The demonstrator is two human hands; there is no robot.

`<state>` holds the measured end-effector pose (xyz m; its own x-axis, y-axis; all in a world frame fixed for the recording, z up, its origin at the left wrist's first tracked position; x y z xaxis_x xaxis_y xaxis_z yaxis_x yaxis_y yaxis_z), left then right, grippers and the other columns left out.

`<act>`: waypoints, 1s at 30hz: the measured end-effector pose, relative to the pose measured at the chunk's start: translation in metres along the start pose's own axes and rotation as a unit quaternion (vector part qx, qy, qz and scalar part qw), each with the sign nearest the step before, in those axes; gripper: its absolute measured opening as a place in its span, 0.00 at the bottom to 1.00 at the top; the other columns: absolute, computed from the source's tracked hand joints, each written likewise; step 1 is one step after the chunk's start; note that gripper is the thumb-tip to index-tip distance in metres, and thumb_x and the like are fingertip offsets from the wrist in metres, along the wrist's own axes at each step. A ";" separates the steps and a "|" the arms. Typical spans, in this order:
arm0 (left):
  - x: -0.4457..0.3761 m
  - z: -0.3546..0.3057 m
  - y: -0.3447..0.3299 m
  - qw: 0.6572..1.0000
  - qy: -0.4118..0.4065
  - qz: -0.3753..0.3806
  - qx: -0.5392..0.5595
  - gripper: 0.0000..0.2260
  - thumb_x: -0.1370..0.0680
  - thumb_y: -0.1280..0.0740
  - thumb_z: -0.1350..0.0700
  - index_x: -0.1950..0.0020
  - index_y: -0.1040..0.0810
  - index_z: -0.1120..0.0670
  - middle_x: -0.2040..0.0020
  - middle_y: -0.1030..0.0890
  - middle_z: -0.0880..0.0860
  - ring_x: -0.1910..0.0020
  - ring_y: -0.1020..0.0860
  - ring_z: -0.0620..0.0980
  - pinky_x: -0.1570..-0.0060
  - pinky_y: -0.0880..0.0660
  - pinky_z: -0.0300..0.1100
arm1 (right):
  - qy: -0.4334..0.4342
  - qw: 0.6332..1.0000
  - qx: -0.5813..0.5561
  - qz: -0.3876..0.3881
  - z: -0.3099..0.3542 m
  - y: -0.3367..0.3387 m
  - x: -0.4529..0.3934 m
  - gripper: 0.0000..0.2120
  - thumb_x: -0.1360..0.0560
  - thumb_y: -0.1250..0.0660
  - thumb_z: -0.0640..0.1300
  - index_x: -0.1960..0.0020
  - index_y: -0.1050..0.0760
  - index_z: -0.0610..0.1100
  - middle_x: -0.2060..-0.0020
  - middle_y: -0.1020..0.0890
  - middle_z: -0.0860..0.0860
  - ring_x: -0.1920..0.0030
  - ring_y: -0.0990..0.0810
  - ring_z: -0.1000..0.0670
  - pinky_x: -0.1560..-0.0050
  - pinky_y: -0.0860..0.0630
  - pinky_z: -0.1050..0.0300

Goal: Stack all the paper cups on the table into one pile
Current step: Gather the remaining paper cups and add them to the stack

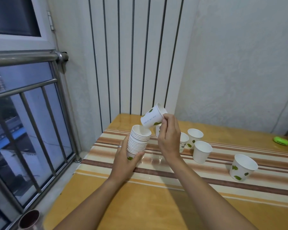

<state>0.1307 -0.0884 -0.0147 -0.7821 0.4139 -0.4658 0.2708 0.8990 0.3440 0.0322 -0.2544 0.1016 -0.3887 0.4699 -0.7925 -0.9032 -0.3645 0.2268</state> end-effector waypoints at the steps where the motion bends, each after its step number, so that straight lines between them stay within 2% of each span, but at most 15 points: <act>1: 0.000 0.000 0.000 1.000 0.000 0.001 0.001 0.35 0.22 0.22 0.48 0.18 0.34 0.43 0.31 0.26 0.34 0.31 0.29 0.30 0.39 0.33 0.22 | 0.011 1.000 -0.004 0.007 0.004 -0.001 0.000 0.08 0.16 0.42 0.36 0.44 0.25 0.39 0.55 0.23 0.47 0.57 0.27 0.50 0.56 0.33 0.66; 6: -0.001 0.000 -0.004 1.000 -0.004 0.012 -0.001 0.37 0.22 0.22 0.47 0.17 0.35 0.42 0.30 0.25 0.36 0.29 0.27 0.37 0.34 0.28 0.34 | 0.058 0.993 -0.005 0.104 0.012 -0.017 0.009 0.06 0.18 0.38 0.35 0.48 0.22 0.40 0.58 0.22 0.50 0.58 0.27 0.52 0.58 0.31 0.59; 10: -0.002 0.002 -0.003 1.000 -0.004 0.013 -0.001 0.36 0.22 0.22 0.48 0.18 0.35 0.43 0.29 0.24 0.40 0.30 0.25 0.41 0.33 0.26 0.41 | 0.077 0.984 0.016 0.160 0.010 -0.027 0.022 0.06 0.19 0.36 0.36 0.47 0.21 0.42 0.58 0.24 0.54 0.58 0.29 0.57 0.57 0.34 0.66; 14: -0.002 0.003 -0.004 1.000 0.006 0.010 -0.002 0.36 0.22 0.22 0.48 0.18 0.34 0.44 0.29 0.24 0.41 0.30 0.25 0.42 0.32 0.26 0.42 | 0.089 0.975 0.023 0.204 0.006 -0.035 0.038 0.10 0.18 0.39 0.41 0.44 0.20 0.43 0.53 0.21 0.54 0.55 0.26 0.58 0.54 0.33 0.70; 18: -0.005 0.001 -0.007 1.000 0.003 0.017 0.000 0.37 0.23 0.21 0.49 0.18 0.34 0.44 0.29 0.23 0.41 0.30 0.25 0.42 0.32 0.27 0.39 | 0.070 0.977 0.020 0.201 -0.001 -0.032 0.043 0.09 0.17 0.38 0.38 0.41 0.20 0.44 0.49 0.21 0.55 0.51 0.23 0.57 0.51 0.30 0.68; 22: -0.010 -0.006 -0.010 1.000 0.004 0.015 0.006 0.36 0.25 0.19 0.49 0.20 0.30 0.46 0.30 0.22 0.42 0.32 0.25 0.40 0.37 0.31 0.26 | 0.051 0.978 0.017 0.201 -0.011 -0.023 0.040 0.10 0.16 0.38 0.38 0.40 0.20 0.44 0.47 0.20 0.55 0.48 0.22 0.56 0.49 0.29 0.64; 24: -0.010 -0.009 -0.014 1.000 0.001 0.009 0.008 0.36 0.26 0.19 0.49 0.20 0.29 0.47 0.30 0.21 0.43 0.32 0.25 0.41 0.36 0.31 0.28 | 0.041 0.981 0.004 0.190 -0.017 -0.015 0.037 0.13 0.16 0.40 0.39 0.37 0.20 0.45 0.42 0.19 0.52 0.42 0.21 0.54 0.44 0.27 0.63; 26: -0.010 -0.013 -0.019 1.000 -0.003 0.007 0.013 0.36 0.26 0.18 0.49 0.21 0.29 0.46 0.29 0.21 0.42 0.32 0.25 0.41 0.35 0.29 0.34 | 0.021 0.987 -0.004 0.159 -0.025 -0.003 0.033 0.16 0.15 0.44 0.41 0.33 0.21 0.45 0.38 0.22 0.51 0.38 0.22 0.54 0.41 0.27 0.64; 28: -0.008 -0.016 -0.026 1.000 -0.005 0.007 0.013 0.36 0.27 0.18 0.49 0.21 0.29 0.46 0.29 0.21 0.42 0.31 0.25 0.42 0.33 0.28 0.38 | -0.008 0.994 0.014 0.112 -0.038 0.011 0.030 0.17 0.15 0.45 0.43 0.33 0.21 0.45 0.38 0.24 0.51 0.40 0.23 0.56 0.43 0.27 0.66; 30: -0.005 -0.015 -0.033 1.000 -0.005 0.013 0.011 0.36 0.26 0.18 0.50 0.21 0.30 0.45 0.29 0.22 0.42 0.30 0.25 0.43 0.32 0.28 0.42 | -0.058 0.993 0.055 0.084 -0.060 0.020 0.030 0.15 0.16 0.43 0.41 0.35 0.21 0.45 0.39 0.24 0.51 0.44 0.23 0.55 0.47 0.27 0.61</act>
<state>0.1170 -0.1221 -0.0113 -0.7697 0.4380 -0.4645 0.3028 0.8910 0.3383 0.0132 -0.2957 0.0487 -0.5482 0.5011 -0.6696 -0.8358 -0.3582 0.4161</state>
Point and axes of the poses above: each hand's wrist, its own x-axis away from the middle knuckle, its own y-axis out of the back of the hand, z = x × y, the point moved 9 cm from there along -x, towards the middle knuckle
